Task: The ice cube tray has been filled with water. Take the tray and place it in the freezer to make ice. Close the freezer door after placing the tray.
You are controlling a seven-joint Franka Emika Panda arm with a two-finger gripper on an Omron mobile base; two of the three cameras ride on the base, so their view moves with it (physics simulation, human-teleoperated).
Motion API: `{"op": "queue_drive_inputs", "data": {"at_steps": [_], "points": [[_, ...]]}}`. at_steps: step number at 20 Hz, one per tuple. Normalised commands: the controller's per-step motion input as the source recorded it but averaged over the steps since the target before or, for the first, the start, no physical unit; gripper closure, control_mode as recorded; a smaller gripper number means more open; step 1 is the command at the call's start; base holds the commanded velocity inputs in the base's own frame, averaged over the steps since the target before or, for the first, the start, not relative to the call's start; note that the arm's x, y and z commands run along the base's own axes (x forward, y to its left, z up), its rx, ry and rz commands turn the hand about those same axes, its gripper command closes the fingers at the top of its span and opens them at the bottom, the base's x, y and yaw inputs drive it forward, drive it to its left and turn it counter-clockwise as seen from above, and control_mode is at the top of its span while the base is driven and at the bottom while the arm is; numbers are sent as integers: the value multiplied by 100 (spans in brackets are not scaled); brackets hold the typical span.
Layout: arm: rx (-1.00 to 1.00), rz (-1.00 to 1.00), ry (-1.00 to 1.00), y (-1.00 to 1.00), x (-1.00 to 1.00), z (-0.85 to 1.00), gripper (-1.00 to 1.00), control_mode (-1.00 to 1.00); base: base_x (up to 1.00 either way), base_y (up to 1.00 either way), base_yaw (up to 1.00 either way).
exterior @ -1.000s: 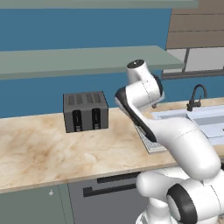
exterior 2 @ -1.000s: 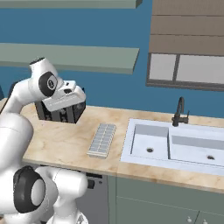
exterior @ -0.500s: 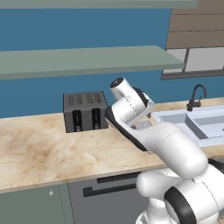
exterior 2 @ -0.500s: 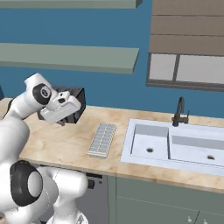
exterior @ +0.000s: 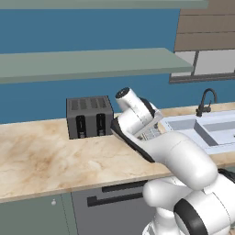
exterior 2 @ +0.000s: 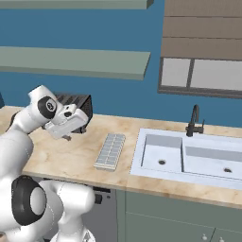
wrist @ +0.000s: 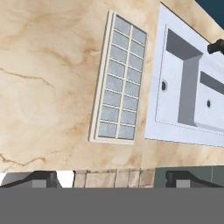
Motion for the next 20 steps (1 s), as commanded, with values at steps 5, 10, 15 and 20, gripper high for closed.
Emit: {"op": "queue_drive_inputs", "data": {"at_steps": [5,10,15,20], "points": [[0,0,4,0,0,-22,-100,-100,0,0,0],[0,0,1,-4,0,-17,-100,-100,0,0,0],[0,0,0,-2,0,-17,-100,-100,0,0,0],[-1,0,0,-4,0,-23,-100,-100,0,0,0]]}}
